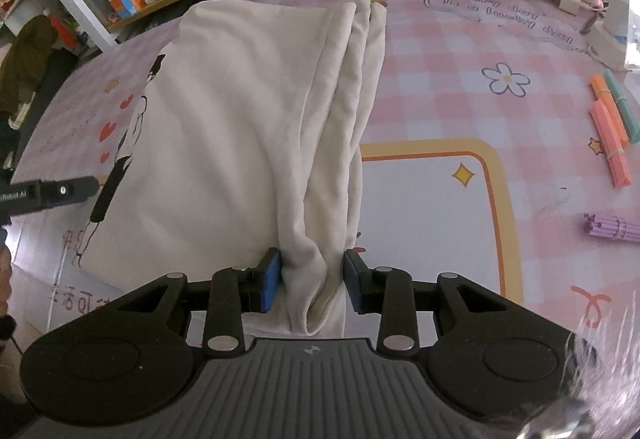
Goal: Fold clothes
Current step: 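Grasp the shirt hem with the left gripper while the right gripper grasps the folded edge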
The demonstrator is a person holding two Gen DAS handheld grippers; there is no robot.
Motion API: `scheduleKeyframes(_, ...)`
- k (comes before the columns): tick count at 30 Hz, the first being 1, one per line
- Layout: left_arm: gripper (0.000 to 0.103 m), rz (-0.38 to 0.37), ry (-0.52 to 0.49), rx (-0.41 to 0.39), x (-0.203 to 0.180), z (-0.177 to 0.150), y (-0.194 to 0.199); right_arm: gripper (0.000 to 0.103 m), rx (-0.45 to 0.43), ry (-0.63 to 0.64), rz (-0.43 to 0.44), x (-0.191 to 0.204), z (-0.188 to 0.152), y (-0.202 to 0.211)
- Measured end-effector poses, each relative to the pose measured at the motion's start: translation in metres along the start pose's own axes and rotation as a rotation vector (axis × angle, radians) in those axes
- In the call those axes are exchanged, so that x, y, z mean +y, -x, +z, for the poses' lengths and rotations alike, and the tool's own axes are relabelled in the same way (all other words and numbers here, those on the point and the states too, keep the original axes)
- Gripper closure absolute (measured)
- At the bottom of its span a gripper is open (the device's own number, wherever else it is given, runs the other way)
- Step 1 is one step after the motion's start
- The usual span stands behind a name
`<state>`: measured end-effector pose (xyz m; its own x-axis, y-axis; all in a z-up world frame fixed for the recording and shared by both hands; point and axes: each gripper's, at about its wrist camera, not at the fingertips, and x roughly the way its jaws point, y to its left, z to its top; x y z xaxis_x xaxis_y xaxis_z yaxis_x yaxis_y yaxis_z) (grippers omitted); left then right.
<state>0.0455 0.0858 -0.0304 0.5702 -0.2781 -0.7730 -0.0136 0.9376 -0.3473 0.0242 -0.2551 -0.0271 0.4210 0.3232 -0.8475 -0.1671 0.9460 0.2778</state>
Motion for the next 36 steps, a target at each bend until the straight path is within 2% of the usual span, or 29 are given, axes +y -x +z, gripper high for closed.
scheduleKeyframes(4, 0.044, 0.019, 0.013, 0.001, -0.004, -0.012, 0.004, 0.067, -0.004, 0.001, 0.012, 0.0, 0.002, 0.0)
scheduleKeyframes(7, 0.044, 0.001, 0.021, -0.012, -0.006, -0.022, 0.008, 0.067, -0.007, 0.004, 0.022, -0.001, 0.003, 0.0)
scheduleKeyframes(11, 0.048, -0.013, 0.053, -0.03, -0.008, -0.028, 0.01, 0.073, -0.015, -0.021, 0.043, -0.005, 0.002, -0.001)
scheduleKeyframes(12, 0.052, -0.018, 0.063, -0.031, -0.008, -0.028, 0.009, 0.076, -0.016, -0.027, 0.051, -0.006, 0.002, -0.001)
scheduleKeyframes(14, 0.079, -0.039, 0.073, -0.01, -0.012, -0.028, 0.005, 0.079, -0.016, -0.016, 0.061, -0.005, 0.002, -0.001)
scheduleKeyframes(17, 0.098, -0.049, 0.051, 0.0, -0.021, -0.032, 0.003, 0.083, -0.016, 0.001, 0.065, -0.002, 0.001, -0.001)
scheduleKeyframes(21, 0.099, -0.057, 0.029, -0.038, -0.023, -0.039, 0.02, 0.084, -0.006, 0.02, 0.078, 0.0, 0.0, 0.0)
scheduleKeyframes(28, 0.098, -0.02, 0.05, 0.015, -0.006, -0.062, 0.043, 0.085, 0.063, 0.087, 0.162, 0.014, -0.018, 0.004)
scheduleKeyframes(32, 0.095, -0.017, 0.072, 0.04, 0.0, -0.07, 0.046, 0.084, 0.076, 0.127, 0.16, 0.023, -0.02, 0.005)
scheduleKeyframes(34, 0.092, -0.012, 0.07, 0.048, 0.001, -0.069, 0.045, 0.083, 0.083, 0.135, 0.157, 0.023, -0.019, 0.005)
scheduleKeyframes(36, 0.087, 0.001, 0.054, 0.06, 0.002, -0.065, 0.045, 0.075, 0.084, 0.136, 0.149, 0.022, -0.017, 0.006)
